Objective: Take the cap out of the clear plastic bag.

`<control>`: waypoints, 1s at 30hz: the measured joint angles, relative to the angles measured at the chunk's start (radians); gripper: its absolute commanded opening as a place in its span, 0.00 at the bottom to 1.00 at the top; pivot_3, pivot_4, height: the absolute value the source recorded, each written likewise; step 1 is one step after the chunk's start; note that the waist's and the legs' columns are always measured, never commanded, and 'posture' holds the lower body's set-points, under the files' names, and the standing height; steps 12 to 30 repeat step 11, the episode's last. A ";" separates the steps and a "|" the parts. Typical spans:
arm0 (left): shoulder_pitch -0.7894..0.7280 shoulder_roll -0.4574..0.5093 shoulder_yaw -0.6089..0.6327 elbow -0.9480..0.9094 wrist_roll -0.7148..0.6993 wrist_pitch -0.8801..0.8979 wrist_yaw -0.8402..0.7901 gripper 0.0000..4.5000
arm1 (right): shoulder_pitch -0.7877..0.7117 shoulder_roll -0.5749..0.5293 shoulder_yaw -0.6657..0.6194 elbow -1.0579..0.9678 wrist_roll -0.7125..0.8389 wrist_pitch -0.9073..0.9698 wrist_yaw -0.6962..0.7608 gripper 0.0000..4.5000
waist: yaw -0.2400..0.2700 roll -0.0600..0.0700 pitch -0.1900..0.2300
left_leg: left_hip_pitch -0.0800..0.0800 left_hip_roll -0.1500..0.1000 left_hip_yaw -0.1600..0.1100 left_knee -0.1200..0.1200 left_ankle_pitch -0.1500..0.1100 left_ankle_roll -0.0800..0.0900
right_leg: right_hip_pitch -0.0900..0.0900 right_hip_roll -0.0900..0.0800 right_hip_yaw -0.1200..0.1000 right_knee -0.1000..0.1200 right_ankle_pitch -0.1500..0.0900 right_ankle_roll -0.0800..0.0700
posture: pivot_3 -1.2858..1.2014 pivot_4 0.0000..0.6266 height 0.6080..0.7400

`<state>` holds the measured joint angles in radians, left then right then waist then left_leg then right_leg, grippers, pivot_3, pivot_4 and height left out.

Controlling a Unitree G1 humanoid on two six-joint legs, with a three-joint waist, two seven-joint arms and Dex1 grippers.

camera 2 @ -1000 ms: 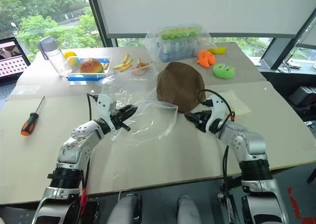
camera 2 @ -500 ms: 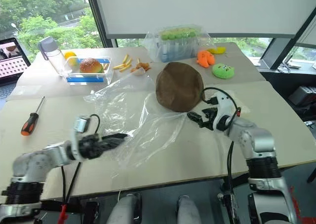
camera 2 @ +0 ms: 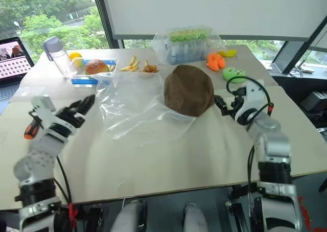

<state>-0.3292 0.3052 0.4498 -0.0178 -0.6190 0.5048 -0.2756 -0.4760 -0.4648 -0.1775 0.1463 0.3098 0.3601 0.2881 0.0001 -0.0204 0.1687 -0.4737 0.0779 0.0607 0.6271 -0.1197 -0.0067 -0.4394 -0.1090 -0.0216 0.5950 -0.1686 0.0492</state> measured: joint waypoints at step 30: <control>0.143 -0.084 -0.103 -0.044 0.203 -0.259 0.057 0.98 | 0.181 0.155 0.036 0.061 -0.168 -0.355 -0.084 1.00 | -0.012 0.000 0.000 | 0.003 0.001 0.001 -0.001 -0.001 -0.001 | 0.000 0.000 0.001 0.000 0.002 -0.005 | 0.52 0.24 1.00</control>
